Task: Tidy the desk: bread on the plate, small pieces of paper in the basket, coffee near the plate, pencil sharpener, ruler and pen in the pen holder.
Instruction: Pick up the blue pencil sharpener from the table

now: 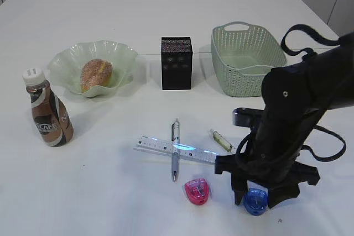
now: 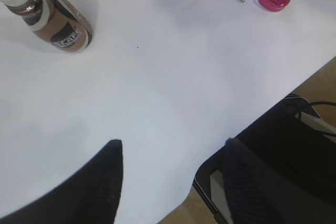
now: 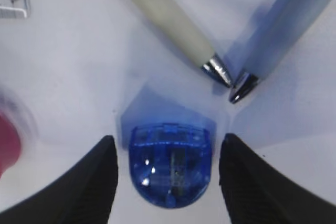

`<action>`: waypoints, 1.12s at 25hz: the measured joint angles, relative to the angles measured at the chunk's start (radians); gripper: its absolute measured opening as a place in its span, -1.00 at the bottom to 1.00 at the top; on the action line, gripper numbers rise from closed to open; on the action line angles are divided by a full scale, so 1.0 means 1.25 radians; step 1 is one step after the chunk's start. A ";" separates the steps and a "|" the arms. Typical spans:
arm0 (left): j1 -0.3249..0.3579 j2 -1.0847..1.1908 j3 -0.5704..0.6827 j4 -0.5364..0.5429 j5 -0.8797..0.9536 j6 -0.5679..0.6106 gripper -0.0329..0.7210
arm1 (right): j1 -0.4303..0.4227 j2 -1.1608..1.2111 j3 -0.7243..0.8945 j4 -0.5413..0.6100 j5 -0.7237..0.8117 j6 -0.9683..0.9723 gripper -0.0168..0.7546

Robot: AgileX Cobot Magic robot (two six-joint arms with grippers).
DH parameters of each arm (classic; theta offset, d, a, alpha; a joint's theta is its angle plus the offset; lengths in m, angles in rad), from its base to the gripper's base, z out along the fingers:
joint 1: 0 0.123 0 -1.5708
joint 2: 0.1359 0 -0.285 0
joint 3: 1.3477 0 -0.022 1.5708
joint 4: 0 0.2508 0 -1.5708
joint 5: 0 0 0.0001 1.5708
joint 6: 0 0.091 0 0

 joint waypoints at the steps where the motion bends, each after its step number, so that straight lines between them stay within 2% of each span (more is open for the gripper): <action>1: 0.000 0.000 0.000 0.000 0.000 0.000 0.21 | 0.010 0.000 0.000 -0.004 0.004 -0.001 0.28; 3: 0.000 0.000 0.000 0.000 0.000 0.000 0.20 | 0.033 0.000 0.000 0.008 0.013 -0.012 0.26; 28: 0.000 0.000 0.000 0.002 0.000 0.000 0.19 | 0.033 0.000 0.000 0.000 -0.013 0.034 0.25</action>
